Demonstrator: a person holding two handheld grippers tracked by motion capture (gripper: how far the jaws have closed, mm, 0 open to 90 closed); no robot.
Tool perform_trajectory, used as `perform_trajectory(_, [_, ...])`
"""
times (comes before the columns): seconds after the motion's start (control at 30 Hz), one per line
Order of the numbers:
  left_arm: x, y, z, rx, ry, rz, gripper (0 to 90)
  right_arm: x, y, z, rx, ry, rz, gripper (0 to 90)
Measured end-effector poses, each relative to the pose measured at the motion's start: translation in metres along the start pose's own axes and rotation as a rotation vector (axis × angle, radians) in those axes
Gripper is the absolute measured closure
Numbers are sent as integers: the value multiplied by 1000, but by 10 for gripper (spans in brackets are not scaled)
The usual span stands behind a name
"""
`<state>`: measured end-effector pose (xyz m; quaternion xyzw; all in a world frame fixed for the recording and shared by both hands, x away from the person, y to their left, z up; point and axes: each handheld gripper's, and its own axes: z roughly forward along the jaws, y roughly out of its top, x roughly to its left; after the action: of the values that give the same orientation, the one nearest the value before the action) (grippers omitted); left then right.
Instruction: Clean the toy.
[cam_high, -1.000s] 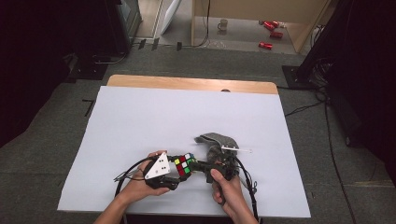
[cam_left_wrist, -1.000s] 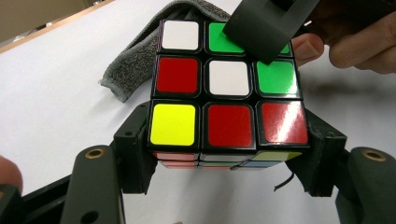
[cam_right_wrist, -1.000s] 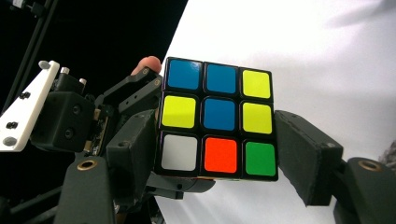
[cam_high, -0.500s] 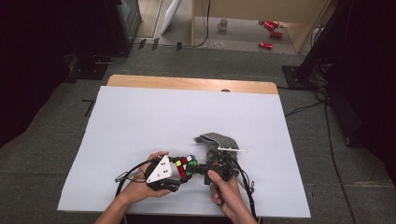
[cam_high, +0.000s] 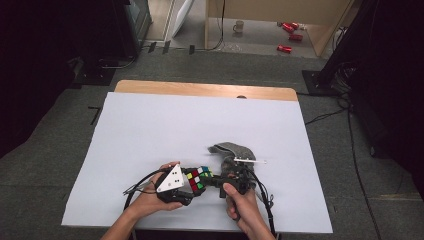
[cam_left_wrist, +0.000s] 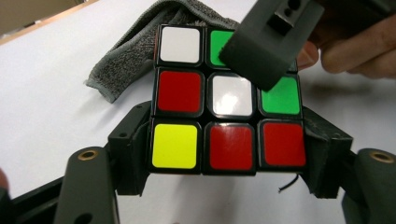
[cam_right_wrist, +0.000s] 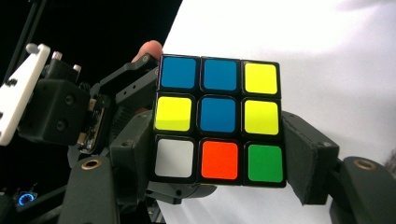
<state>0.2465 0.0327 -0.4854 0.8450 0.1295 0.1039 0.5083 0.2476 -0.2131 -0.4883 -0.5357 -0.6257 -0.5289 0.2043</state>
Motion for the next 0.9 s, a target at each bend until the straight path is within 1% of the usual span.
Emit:
perform_trajectory(0.07, [1, 0, 0, 2, -5, -8, 287, 0, 0, 0, -2, 3, -6, 345])
perform_trajectory(0.1, [2, 0, -1, 5, -16, -26, 278, 0, -1, 0, -10, 18, -21, 345])
perform_trajectory(0.13, [2, 0, -1, 5, -16, -26, 267, 0, -1, 0, -10, 18, -21, 345])
perform_trajectory(0.27, [6, 0, -4, 0, -51, -71, 223, 3, -1, -1, -20, 37, -46, 345])
perform_trajectory(0.3, [8, 1, -6, -9, -79, -99, 196, 3, -1, -1, -27, 48, -66, 345])
perform_trajectory(0.33, [8, 1, -6, -9, -79, -99, 184, 3, -1, -1, -27, 48, -66, 345])
perform_trajectory(0.37, [10, 1, -7, -13, -95, -113, 184, 4, -1, -2, -25, 52, -72, 345])
perform_trajectory(0.4, [12, 1, -8, -16, -111, -127, 173, 4, -1, -1, -30, 58, -88, 345])
perform_trajectory(0.43, [16, 0, -11, -18, -136, -151, 162, 5, -1, -2, -32, 63, -104, 345])
perform_trajectory(0.47, [16, 0, -11, -18, -136, -151, 162, 5, -1, -2, -32, 63, -104, 345])
perform_trajectory(0.5, [19, -1, -14, -20, -163, -176, 160, 5, -1, -3, -39, 71, -115, 345])
perform_trajectory(0.53, [19, -1, -14, -20, -163, -176, 160, 5, -1, -3, -39, 71, -115, 345])
perform_trajectory(0.63, [22, -3, -14, -4, -192, -196, 153, 6, 0, -6, -45, 85, -135, 345])
perform_trajectory(0.7, [22, -3, -13, -1, -199, -202, 148, 6, 0, -7, -47, 82, -143, 345])
perform_trajectory(0.73, [22, -3, -13, -1, -199, -202, 146, 6, 0, -7, -47, 82, -143, 345])
perform_trajectory(0.77, [23, -3, -13, -4, -210, -215, 146, 6, 0, -7, -45, 80, -149, 345])
perform_trajectory(0.87, [25, -3, -14, -10, -220, -224, 146, 7, 0, -7, -46, 82, -156, 344])
perform_trajectory(0.9, [26, -3, -16, -18, -232, -236, 146, 7, 0, -7, -48, 82, -165, 345])
